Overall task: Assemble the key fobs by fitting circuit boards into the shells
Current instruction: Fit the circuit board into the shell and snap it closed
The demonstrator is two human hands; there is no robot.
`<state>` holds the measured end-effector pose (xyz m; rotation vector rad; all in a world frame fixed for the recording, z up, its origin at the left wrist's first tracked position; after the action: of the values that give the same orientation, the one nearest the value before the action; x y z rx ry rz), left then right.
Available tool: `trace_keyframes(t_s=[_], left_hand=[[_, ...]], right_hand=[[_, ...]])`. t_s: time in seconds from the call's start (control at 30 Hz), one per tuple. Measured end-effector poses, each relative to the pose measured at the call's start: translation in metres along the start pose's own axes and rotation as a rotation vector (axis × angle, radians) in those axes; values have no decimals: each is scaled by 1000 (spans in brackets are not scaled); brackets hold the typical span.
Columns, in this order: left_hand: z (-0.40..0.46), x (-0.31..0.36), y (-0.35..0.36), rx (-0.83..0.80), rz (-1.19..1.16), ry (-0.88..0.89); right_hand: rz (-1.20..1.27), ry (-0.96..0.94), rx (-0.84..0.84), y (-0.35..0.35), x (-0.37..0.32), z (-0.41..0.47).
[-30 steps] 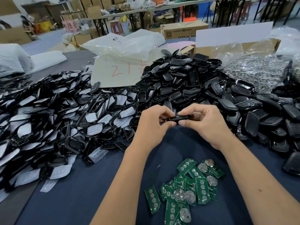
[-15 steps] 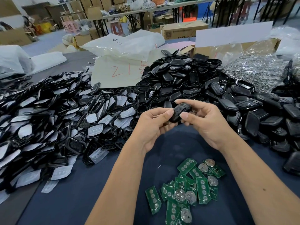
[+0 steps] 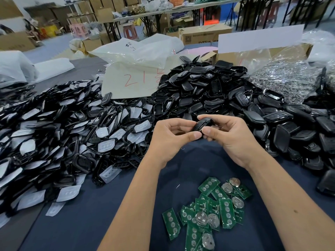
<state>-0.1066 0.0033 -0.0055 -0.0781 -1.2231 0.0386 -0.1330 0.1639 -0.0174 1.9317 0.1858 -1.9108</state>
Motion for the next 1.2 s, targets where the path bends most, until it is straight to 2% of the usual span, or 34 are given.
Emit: trace_keyframes(t_s=[0.2,0.37,0.57,0.7,0.83,0.93,1.2], left_hand=[[0,5,5,-48,-31,62],[-1,3,11,-114,-82,35],[-7,-12,13,-59,-340,-193],[-8,-19,7,6,-363,-258],[-2,-16,-7,91,-217,-135],[2,-7,-8,97,-93,-19],[3,1,-8,65,-50,57]], right_hand=[[19,-18,0,3,-5,-3],[8,6,-46,4,-6,-4],[43,-7,-113,10,-6,-3],[28,0,-143,14,-4,-3],[-58,22,-19,5,1,-1],[-127,-15,91,-4,-3,-1],[-62,-68,45,-1,-9,-3]])
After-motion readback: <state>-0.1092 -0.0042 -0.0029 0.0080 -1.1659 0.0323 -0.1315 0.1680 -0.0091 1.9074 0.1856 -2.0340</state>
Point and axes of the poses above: each hand's wrist, its own z-axis towards the middle knuckle, its own y-axis out of the palm, x = y × z, the point moved 10 cm from there along z, towards the middle knuckle, and after that the axes turned 11 degrees about y, right-handed, at the moved point
